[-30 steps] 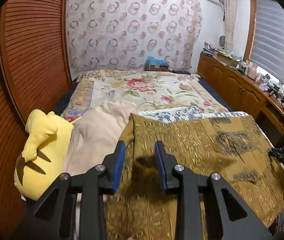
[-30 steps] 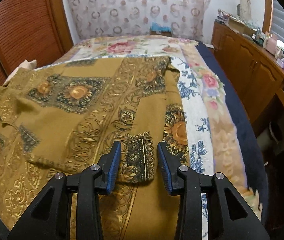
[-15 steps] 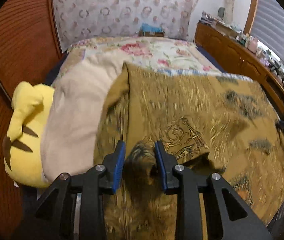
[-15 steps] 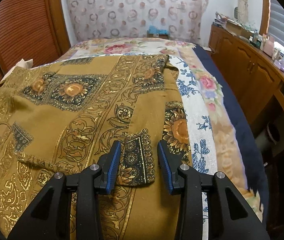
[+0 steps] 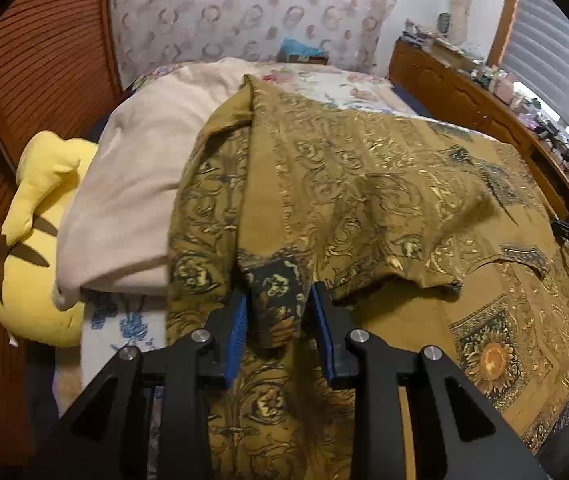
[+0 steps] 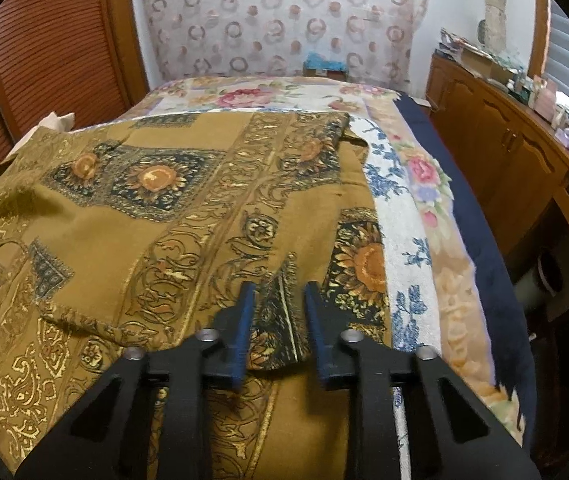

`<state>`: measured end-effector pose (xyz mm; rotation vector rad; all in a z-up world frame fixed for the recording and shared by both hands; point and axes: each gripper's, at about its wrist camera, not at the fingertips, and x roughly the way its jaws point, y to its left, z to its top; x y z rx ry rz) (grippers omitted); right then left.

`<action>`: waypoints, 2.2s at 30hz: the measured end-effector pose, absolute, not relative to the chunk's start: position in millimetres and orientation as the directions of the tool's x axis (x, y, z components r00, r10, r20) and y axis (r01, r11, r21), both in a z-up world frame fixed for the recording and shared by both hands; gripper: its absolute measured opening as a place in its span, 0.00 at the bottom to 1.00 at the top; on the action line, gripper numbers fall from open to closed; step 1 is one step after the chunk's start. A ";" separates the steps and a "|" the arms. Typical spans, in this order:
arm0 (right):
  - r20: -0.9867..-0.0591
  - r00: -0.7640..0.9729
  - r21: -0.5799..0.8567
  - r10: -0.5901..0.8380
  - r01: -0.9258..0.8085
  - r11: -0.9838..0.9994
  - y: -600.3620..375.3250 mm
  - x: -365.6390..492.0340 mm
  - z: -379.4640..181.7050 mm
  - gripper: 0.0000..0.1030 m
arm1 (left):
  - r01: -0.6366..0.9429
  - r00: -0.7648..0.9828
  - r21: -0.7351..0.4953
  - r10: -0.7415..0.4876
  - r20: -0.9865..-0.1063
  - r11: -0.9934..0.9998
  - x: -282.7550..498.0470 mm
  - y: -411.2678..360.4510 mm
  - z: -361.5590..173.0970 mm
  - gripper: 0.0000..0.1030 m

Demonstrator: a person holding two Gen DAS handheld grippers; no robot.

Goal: Fold small clothes

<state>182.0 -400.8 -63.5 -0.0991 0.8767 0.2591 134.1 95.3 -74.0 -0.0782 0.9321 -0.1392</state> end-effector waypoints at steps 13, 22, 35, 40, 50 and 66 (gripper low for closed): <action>-0.662 0.695 0.088 0.280 -0.299 0.950 -409.5 166.6 -19.1 0.01 | 0.130 0.740 -0.170 -0.210 -0.639 0.977 100.9 107.0 -20.3 0.00; -0.644 0.690 0.125 0.330 -0.331 0.935 -429.4 130.3 16.8 0.01 | 0.168 0.768 -0.194 -0.251 -0.589 0.967 52.3 113.9 2.4 0.00; -0.691 0.652 0.084 0.312 -0.357 0.930 -435.8 62.8 14.8 0.00 | 0.142 0.723 -0.237 -0.264 -0.638 0.961 -11.9 121.0 -22.6 0.00; -0.693 0.653 0.075 0.306 -0.356 0.931 -435.6 51.6 27.4 0.00 | 0.146 0.724 -0.229 -0.261 -0.638 0.963 -26.4 115.5 -13.8 0.00; -0.749 0.633 -0.024 0.196 -0.320 0.947 -433.7 44.7 4.2 0.25 | 0.152 0.684 -0.182 -0.237 -0.690 0.971 -34.3 108.8 -23.6 0.13; -0.704 0.662 -0.031 0.258 -0.392 0.919 -377.9 77.0 -6.7 0.32 | 0.120 0.681 -0.140 -0.184 -0.709 0.983 -19.1 105.1 -31.9 0.24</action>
